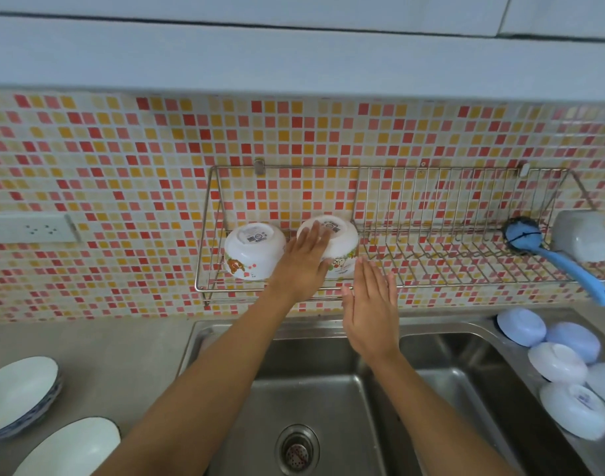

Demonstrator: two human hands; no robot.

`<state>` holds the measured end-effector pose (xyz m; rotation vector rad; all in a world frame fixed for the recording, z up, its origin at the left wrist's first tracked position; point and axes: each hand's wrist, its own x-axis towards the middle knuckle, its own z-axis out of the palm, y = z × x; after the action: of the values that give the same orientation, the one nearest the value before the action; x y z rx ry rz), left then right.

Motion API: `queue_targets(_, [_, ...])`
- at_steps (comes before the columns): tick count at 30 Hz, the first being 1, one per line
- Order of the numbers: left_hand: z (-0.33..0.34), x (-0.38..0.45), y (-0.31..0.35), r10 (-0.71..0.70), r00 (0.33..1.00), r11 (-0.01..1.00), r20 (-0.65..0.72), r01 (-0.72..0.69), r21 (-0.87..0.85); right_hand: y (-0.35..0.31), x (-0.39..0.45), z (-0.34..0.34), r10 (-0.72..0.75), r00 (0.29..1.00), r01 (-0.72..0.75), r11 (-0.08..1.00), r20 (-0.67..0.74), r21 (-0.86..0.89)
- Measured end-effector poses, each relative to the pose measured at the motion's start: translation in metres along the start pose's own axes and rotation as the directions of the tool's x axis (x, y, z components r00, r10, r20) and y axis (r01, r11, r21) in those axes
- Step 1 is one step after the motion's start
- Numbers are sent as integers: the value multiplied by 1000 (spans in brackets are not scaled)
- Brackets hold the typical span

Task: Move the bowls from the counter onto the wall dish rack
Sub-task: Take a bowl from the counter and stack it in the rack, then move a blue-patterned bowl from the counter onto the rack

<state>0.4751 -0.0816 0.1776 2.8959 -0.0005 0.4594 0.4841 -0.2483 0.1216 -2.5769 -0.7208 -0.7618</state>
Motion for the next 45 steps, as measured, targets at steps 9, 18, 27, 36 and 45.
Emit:
queue_targets(9, [25,-90,-16,36,973,972,-230,20,235,-10,-7,0,58,998,-58,998,14,16])
queue_targets(18, [37,-277,-105,-458,888,882,-43,460,105,-121,-94,42,-132,968,85,973,215,215])
queue_targets(27, [23,-434,-199,-877,480,478,6,875,-77,-287,-207,108,-366,697,-71,821,617,567])
queue_targets(36, [40,-454,-203,-931,353,261,94,823,-505,-355,-219,121,-27,591,-507,765,806,397])
queue_targets(45, [29,-447,-217,-927,136,-235,350,516,-824,-352,-207,120,86,531,-724,563,843,399])
